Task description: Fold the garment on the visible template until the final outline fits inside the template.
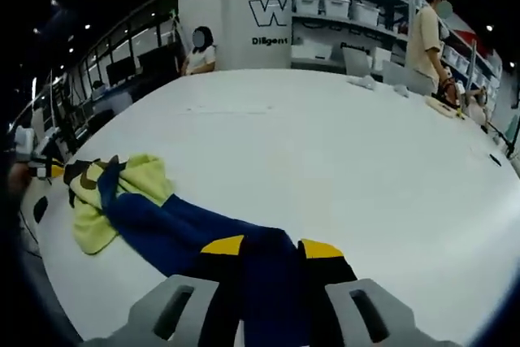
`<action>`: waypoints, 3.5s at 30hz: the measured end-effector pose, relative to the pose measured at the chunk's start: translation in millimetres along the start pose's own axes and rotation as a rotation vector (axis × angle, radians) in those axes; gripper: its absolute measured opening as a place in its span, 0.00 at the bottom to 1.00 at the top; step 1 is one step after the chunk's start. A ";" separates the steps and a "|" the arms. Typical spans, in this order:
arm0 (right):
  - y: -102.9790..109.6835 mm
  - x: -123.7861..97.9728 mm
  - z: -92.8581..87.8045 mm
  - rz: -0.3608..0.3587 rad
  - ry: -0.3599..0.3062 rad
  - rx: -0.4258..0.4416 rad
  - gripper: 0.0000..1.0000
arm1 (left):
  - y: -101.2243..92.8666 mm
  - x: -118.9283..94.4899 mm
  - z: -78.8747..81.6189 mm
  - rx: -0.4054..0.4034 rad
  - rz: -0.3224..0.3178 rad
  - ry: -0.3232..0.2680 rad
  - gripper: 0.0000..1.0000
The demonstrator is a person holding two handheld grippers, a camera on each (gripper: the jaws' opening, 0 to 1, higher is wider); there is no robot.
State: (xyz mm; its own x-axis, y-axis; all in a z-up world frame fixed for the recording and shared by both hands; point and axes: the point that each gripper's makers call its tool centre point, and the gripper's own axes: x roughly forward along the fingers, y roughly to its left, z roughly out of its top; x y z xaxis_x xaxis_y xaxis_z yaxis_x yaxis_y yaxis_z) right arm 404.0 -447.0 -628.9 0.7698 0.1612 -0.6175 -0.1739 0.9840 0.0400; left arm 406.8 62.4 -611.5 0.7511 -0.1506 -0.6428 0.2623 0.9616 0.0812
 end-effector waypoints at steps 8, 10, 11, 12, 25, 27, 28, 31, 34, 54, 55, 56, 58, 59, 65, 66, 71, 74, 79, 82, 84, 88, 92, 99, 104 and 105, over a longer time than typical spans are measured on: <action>77.4 -8.2 18.1 0.170 -0.057 -0.075 0.42 | -23.6 5.9 25.3 0.041 -0.076 -0.058 0.44; 95.7 -9.9 22.6 0.208 -0.065 -0.095 0.44 | -29.1 9.5 30.2 0.049 -0.088 -0.065 0.47; 101.9 -10.3 24.8 0.220 -0.069 -0.098 0.44 | -32.7 11.7 33.0 0.056 -0.098 -0.071 0.48; 110.9 -10.2 29.1 0.236 -0.083 -0.099 0.43 | -35.6 13.1 35.0 0.058 -0.107 -0.073 0.49; 185.4 2.1 45.0 0.365 -0.101 -0.209 0.27 | -64.2 38.3 44.8 0.084 -0.193 -0.053 0.44; 192.4 6.5 42.3 0.372 -0.093 -0.220 0.27 | -66.4 42.3 43.0 0.077 -0.199 -0.046 0.43; 195.1 8.5 40.7 0.377 -0.088 -0.227 0.25 | -67.9 44.6 41.3 0.082 -0.202 -0.039 0.41; 201.8 16.4 35.7 0.381 -0.073 -0.242 0.19 | -70.7 49.7 39.1 0.086 -0.208 -0.030 0.39; 206.4 25.5 31.5 0.378 -0.055 -0.249 0.18 | -74.1 53.8 37.1 0.080 -0.221 -0.019 0.37; 208.1 57.1 15.8 0.321 0.032 -0.317 0.00 | -80.7 71.8 15.0 0.038 -0.262 0.043 0.25; 207.5 58.1 15.4 0.318 0.034 -0.314 0.00 | -81.8 72.1 14.5 0.040 -0.263 0.043 0.25; 207.3 58.4 14.9 0.317 0.037 -0.312 0.00 | -82.3 72.5 13.9 0.043 -0.263 0.044 0.24; 206.2 58.3 14.6 0.310 0.039 -0.311 0.00 | -83.3 74.2 11.5 0.054 -0.261 0.050 0.22; 205.8 57.9 14.4 0.309 0.039 -0.322 0.00 | -84.3 75.0 9.6 0.065 -0.260 0.057 0.20; 198.8 53.1 16.3 0.287 0.033 -0.379 0.00 | -85.8 76.4 4.5 0.118 -0.257 0.070 0.08; 197.6 52.8 16.7 0.286 0.032 -0.377 0.00 | -86.1 76.2 4.1 0.130 -0.259 0.070 0.07; 193.6 50.8 17.1 0.277 0.037 -0.362 0.00 | -83.4 69.5 10.4 0.146 -0.236 0.040 0.02; 194.9 48.6 17.7 0.282 0.033 -0.365 0.00 | -87.6 65.1 10.1 0.172 -0.258 0.024 0.00; 194.2 47.6 17.4 0.282 0.033 -0.373 0.00 | -89.1 62.3 5.4 0.211 -0.268 0.025 0.00; 193.7 46.6 17.5 0.280 0.034 -0.370 0.00 | -88.4 58.2 6.7 0.223 -0.267 0.015 0.00; 192.9 44.6 19.7 0.277 0.029 -0.365 0.00 | -87.0 54.3 11.0 0.228 -0.261 -0.006 0.00; 190.7 39.3 26.7 0.273 0.010 -0.360 0.00 | -86.4 44.7 22.5 0.237 -0.276 -0.054 0.00; 186.7 33.9 33.2 0.262 -0.010 -0.360 0.00 | -83.6 34.6 31.2 0.239 -0.272 -0.082 0.00; 180.4 25.3 45.2 0.246 -0.038 -0.370 0.00 | -80.2 21.1 47.8 0.230 -0.272 -0.124 0.00; 176.1 19.9 55.4 0.235 -0.055 -0.380 0.00 | -81.8 15.4 60.4 0.235 -0.267 -0.149 0.00; 175.2 18.8 57.6 0.233 -0.059 -0.382 0.00 | -82.3 14.3 62.9 0.237 -0.267 -0.154 0.00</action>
State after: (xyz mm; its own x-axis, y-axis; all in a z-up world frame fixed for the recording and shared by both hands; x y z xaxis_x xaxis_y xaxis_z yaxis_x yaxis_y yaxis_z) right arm 423.4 -267.1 -588.3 0.7149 0.3900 -0.5804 -0.5524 0.8239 -0.1268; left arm 434.1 -33.3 -579.5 0.7149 -0.4380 -0.5450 0.5800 0.8069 0.1123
